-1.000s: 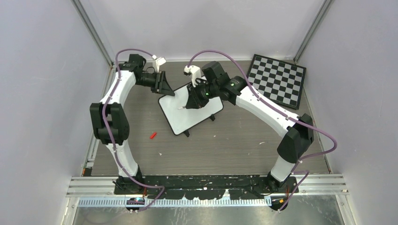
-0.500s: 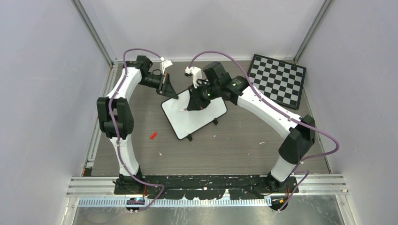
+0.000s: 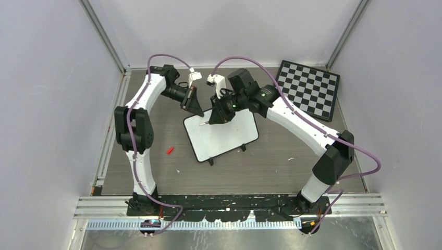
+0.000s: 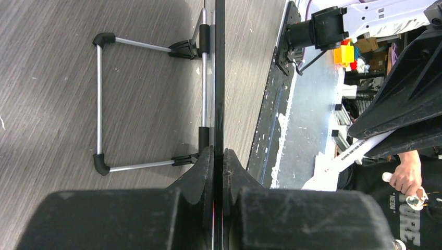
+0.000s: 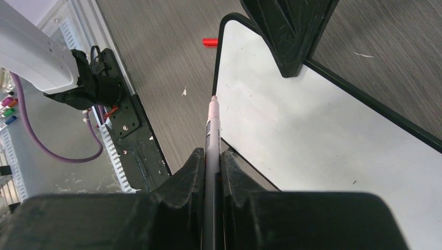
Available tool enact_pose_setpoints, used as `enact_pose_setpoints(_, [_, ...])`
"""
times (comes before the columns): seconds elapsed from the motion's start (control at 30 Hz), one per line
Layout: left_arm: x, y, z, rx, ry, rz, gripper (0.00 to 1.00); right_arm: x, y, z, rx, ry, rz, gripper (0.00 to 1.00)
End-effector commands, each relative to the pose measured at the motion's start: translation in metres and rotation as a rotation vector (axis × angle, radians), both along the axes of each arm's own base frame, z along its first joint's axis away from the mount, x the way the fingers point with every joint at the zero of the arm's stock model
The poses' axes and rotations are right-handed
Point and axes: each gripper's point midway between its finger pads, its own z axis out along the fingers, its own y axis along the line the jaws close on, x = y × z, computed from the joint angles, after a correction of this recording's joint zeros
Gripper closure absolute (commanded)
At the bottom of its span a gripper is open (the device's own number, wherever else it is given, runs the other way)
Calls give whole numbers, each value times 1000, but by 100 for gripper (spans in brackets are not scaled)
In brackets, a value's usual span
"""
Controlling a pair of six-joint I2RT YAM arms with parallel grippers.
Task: Write a sentence on the whiteboard
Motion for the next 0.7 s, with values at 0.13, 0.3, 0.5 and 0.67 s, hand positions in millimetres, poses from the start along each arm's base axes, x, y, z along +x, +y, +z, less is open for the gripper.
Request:
enact_pose_setpoints(0.13, [-18, 13, 22, 8, -27, 10, 100, -9, -3, 22, 49, -42, 18, 100])
enact_pose_setpoints(0.3, [-21, 14, 21, 3, -21, 10, 98, -7, -4, 20, 41, -45, 5, 100])
enact_pose_setpoints(0.5, [-16, 34, 23, 28, -31, 102, 51, 3, -2, 14, 39, -53, -57, 100])
enact_pose_setpoints(0.67, [-22, 48, 26, 36, -60, 189, 49, 8, 12, 10, 41, -70, -92, 100])
